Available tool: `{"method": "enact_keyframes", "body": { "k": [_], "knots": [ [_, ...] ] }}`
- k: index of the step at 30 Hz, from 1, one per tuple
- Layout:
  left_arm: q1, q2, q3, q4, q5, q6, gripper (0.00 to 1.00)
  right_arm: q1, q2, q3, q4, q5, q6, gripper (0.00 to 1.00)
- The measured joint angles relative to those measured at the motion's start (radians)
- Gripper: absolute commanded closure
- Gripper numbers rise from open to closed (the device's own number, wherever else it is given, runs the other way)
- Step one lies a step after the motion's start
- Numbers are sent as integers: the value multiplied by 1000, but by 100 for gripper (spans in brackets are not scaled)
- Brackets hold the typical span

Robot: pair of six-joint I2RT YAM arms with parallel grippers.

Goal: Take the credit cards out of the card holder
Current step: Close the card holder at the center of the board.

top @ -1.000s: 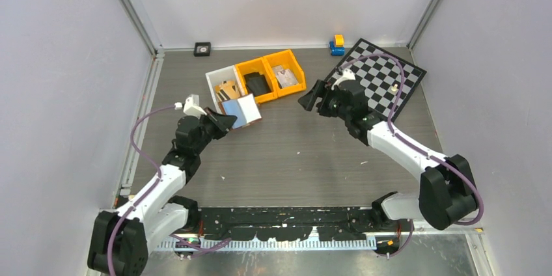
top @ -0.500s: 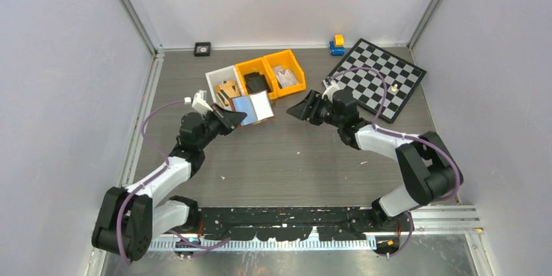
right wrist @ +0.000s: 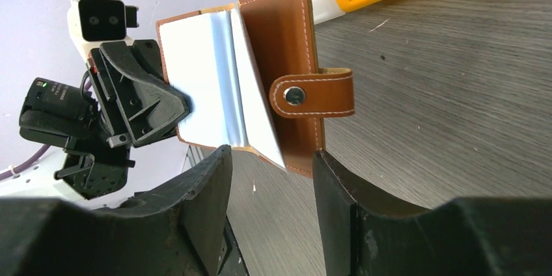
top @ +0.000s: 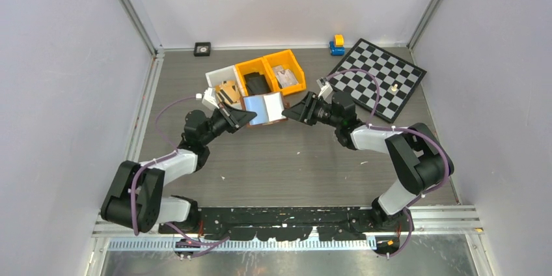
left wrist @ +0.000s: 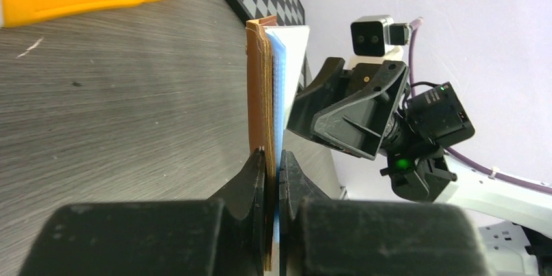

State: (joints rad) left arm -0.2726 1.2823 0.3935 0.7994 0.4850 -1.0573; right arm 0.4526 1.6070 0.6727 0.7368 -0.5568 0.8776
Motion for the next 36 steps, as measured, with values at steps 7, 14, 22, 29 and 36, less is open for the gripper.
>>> {"method": "enact_keyframes", "body": {
  "k": [7, 14, 22, 29, 36],
  "knots": [
    [0, 90, 19, 105, 72, -59, 100, 0, 12, 0, 13, -18, 17, 73],
    [-3, 187, 61, 162, 128, -96, 100, 1, 19, 2, 20, -32, 21, 96],
    [-20, 261, 100, 159, 163, -113, 100, 15, 23, 11, 17, -50, 14, 71],
    [-21, 254, 109, 105, 156, -105, 100, 12, -19, 19, -149, 61, -43, 37],
    [-21, 202, 109, 67, 152, -91, 100, -50, -51, -2, -200, 138, -43, 24]
  ]
}}
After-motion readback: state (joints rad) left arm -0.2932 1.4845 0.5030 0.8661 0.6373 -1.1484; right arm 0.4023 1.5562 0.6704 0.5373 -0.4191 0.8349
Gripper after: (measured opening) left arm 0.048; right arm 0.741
